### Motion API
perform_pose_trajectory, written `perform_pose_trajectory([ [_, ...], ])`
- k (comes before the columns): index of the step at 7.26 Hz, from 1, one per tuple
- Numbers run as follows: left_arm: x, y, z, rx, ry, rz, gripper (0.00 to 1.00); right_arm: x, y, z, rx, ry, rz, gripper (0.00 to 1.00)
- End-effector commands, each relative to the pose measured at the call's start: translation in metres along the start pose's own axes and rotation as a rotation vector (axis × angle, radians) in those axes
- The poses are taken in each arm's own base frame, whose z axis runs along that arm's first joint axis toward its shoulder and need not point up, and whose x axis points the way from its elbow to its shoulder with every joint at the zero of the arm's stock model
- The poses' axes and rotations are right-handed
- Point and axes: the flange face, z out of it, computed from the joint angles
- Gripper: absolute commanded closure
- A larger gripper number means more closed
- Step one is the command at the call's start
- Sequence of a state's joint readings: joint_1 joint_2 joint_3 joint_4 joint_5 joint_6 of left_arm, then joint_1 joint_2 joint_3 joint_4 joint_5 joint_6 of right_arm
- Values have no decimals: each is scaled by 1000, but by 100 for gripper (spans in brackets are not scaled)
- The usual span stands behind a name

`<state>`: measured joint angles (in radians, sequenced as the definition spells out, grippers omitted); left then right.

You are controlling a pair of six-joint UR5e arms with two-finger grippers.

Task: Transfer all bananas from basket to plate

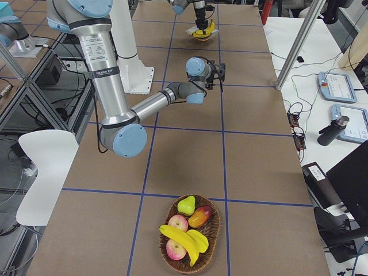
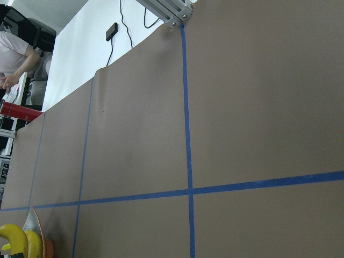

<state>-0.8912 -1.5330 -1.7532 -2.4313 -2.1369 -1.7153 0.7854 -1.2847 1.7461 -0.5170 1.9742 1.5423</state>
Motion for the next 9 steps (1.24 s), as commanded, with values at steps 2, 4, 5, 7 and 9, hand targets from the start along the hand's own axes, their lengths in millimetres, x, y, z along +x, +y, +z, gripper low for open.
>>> perform_pose_trajectory([
  [2, -11, -7, 7, -5, -26, 4, 100, -1, 0, -1, 2, -2, 0, 0],
  [4, -21, -12, 14, -4, -46, 22, 100, -3, 1, -2, 2, -7, -2, 0],
  [5, -29, -17, 17, -2, -56, 18, 91, -6, 2, -5, 4, -14, -5, 0],
  [7, -25, -16, 18, -2, -54, 18, 1, -14, 4, -10, 2, -31, -8, 0],
  [9, -23, -17, 13, 2, -45, 20, 0, -14, 4, -10, 2, -31, -8, 0],
])
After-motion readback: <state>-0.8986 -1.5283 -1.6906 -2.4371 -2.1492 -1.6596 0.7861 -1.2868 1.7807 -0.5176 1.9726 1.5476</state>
